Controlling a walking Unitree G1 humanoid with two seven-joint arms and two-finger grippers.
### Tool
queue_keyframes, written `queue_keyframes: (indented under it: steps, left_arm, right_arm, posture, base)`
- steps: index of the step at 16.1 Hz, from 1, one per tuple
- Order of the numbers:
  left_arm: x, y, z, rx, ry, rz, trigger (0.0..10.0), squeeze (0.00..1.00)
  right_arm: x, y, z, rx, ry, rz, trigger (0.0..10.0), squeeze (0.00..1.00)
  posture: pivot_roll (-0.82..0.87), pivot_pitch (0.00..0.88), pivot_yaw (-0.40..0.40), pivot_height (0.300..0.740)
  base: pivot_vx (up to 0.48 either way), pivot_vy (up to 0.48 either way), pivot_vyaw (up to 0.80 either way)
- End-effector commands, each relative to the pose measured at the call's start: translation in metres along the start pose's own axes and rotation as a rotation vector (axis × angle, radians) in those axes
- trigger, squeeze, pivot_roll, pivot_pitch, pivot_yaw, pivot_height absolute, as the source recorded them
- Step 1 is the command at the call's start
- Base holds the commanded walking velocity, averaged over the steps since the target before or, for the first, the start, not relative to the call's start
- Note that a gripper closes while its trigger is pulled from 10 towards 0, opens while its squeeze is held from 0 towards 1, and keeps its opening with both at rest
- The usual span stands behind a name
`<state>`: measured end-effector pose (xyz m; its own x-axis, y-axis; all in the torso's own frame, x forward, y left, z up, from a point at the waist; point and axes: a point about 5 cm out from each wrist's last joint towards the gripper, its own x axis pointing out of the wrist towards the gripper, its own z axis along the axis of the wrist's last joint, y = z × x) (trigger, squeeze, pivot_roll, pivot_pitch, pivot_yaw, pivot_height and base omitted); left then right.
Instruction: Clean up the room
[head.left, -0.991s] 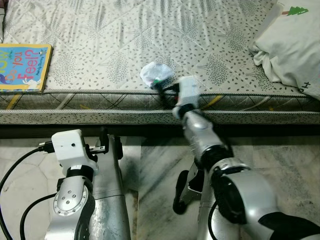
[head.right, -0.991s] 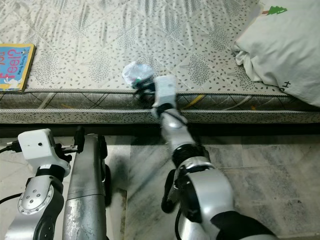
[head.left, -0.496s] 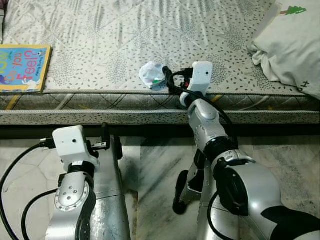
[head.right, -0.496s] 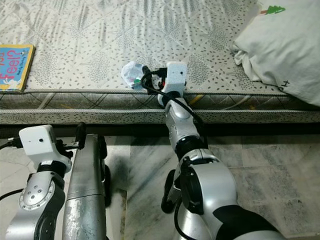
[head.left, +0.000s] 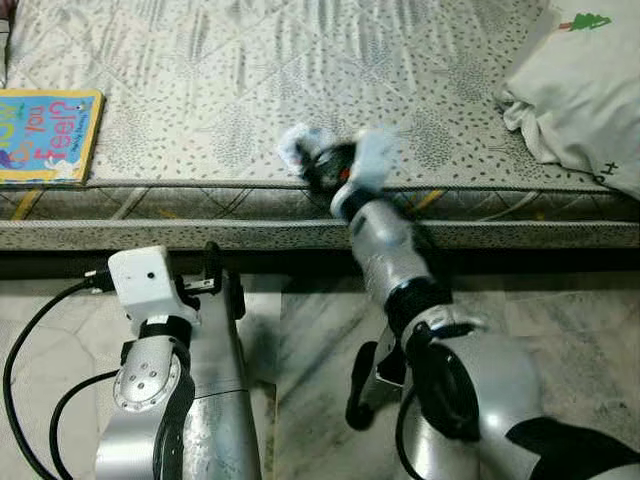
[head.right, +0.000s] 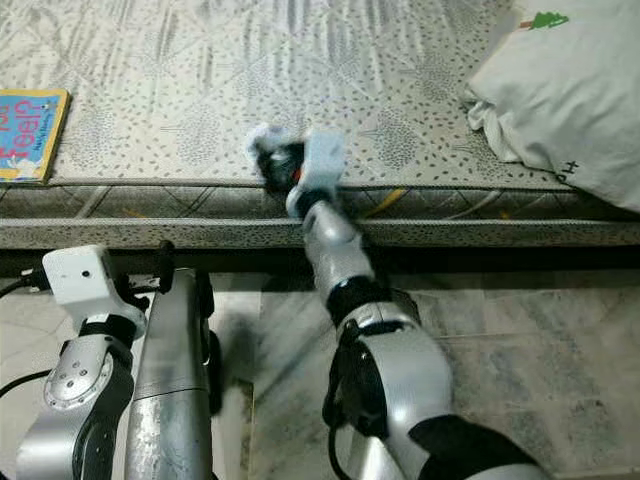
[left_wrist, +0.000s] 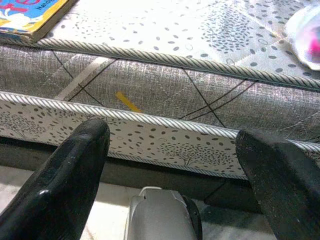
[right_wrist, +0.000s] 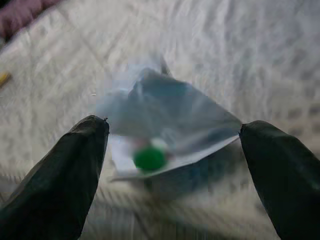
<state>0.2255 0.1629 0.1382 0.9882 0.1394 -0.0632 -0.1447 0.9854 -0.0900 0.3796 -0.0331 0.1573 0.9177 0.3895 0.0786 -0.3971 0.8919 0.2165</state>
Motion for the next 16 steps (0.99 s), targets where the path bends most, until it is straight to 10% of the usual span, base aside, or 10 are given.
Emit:
queue_keyframes:
  steps: [1, 10, 13, 16]
  left_arm:
    - [-0.003, 0.003, -0.007, -0.004, 0.034, 0.012, 10.0, 0.00]
    - [0.001, 0.002, -0.007, -0.008, 0.028, 0.016, 10.0, 0.00]
    - [0.001, 0.002, -0.007, -0.009, 0.030, 0.017, 10.0, 0.00]
    - [0.002, 0.003, -0.007, -0.010, 0.028, 0.018, 10.0, 0.00]
  right_arm:
    - [-0.005, 0.011, -0.019, 0.018, 0.073, 0.014, 10.0, 0.00]
    - [-0.008, 0.036, -0.040, -0.059, 0.178, 0.037, 10.0, 0.00]
    - [-0.007, 0.041, -0.041, -0.075, 0.190, 0.035, 0.4, 0.00]
    - [-0.007, 0.044, -0.042, -0.087, 0.205, 0.025, 0.0, 0.00]
  posture:
    - [0.30, 0.326, -0.026, 0.509]
    - [0.30, 0.322, -0.029, 0.509]
    - [0.29, 0.324, -0.027, 0.509]
    - [0.29, 0.325, -0.027, 0.509]
  base:
    - [0.000, 0.000, 0.00]
    - [0.000, 0.000, 0.00]
    - [0.000, 0.000, 0.00]
    - [0.000, 0.000, 0.00]
